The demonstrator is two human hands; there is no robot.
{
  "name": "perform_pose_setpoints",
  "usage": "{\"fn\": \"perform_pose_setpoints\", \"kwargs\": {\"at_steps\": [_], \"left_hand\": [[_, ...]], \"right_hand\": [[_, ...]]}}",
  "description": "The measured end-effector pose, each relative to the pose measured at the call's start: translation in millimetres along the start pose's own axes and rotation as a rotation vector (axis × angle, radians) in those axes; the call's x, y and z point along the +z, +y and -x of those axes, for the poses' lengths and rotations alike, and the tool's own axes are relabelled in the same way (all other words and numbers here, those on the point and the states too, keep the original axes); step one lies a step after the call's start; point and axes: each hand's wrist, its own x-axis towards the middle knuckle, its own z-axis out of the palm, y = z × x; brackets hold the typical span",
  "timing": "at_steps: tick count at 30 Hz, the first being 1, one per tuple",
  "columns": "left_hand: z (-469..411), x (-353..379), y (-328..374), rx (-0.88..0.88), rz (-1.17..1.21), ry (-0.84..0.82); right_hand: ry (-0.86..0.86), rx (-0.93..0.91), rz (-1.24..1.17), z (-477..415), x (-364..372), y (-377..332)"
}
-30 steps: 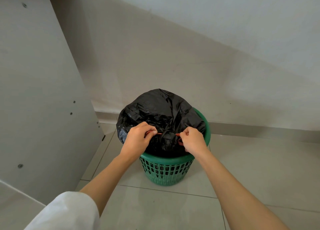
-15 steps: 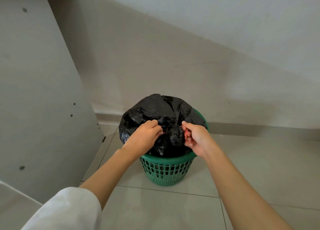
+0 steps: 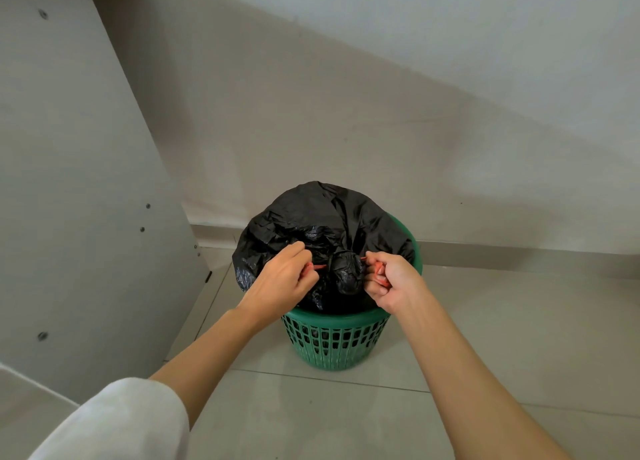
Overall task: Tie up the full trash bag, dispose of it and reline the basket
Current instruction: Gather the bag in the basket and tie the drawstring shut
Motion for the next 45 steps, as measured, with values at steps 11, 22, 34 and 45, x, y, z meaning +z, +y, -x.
{"fn": "perform_pose_setpoints", "kwargs": {"at_steps": [11, 22, 34, 45], "left_hand": [[-5.6, -13.8, 28.5, -0.375, 0.664, -0.062], [-24.8, 7.0, 45.7, -0.65, 1.154, 0.082], [-40.3, -25.6, 8.8, -0.706, 0.747, -0.148], [4.5, -25.1, -51.9, -0.539, 0.508, 0.144]], "right_hand": [[0.001, -0.297, 0.364, 9.8, 2.8, -12.6], [-0.121, -0.803, 1.12, 17.0, -4.4, 6.9], [-0.103, -1.056, 1.882, -18.0, 6.5, 30.8], [-0.164, -0.681, 1.56, -36.7, 24.1, 8.0]]}}
